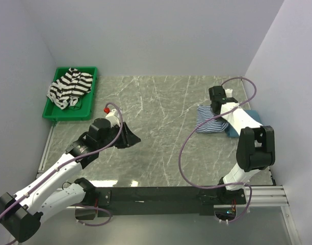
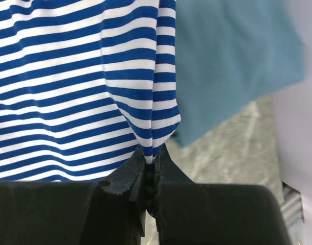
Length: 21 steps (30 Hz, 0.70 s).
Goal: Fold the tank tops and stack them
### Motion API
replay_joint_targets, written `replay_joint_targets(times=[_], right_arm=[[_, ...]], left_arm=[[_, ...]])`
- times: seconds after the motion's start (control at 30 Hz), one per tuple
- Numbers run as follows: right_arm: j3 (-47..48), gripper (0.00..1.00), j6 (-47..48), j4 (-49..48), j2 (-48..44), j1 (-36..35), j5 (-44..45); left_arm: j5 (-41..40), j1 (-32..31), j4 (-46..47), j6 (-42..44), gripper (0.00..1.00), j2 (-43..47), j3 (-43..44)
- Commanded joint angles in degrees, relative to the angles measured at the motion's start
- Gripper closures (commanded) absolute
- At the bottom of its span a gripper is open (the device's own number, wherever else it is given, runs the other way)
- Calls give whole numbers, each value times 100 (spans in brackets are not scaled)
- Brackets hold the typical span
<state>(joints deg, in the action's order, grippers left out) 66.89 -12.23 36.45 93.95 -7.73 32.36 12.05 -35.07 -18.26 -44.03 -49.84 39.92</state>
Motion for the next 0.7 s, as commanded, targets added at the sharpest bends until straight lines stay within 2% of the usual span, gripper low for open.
replay_joint_targets(times=[0.0, 0.33, 0.67], right_arm=[[350, 100, 45, 178, -141, 227, 534], [1220, 100, 317, 355, 334, 746, 1044], [922, 100, 853, -287, 18, 1571, 588]], left_arm=[[288, -17, 270, 202, 62, 229, -81], [333, -9, 200, 281, 60, 484, -37], [324, 114, 226, 290, 60, 511, -54]])
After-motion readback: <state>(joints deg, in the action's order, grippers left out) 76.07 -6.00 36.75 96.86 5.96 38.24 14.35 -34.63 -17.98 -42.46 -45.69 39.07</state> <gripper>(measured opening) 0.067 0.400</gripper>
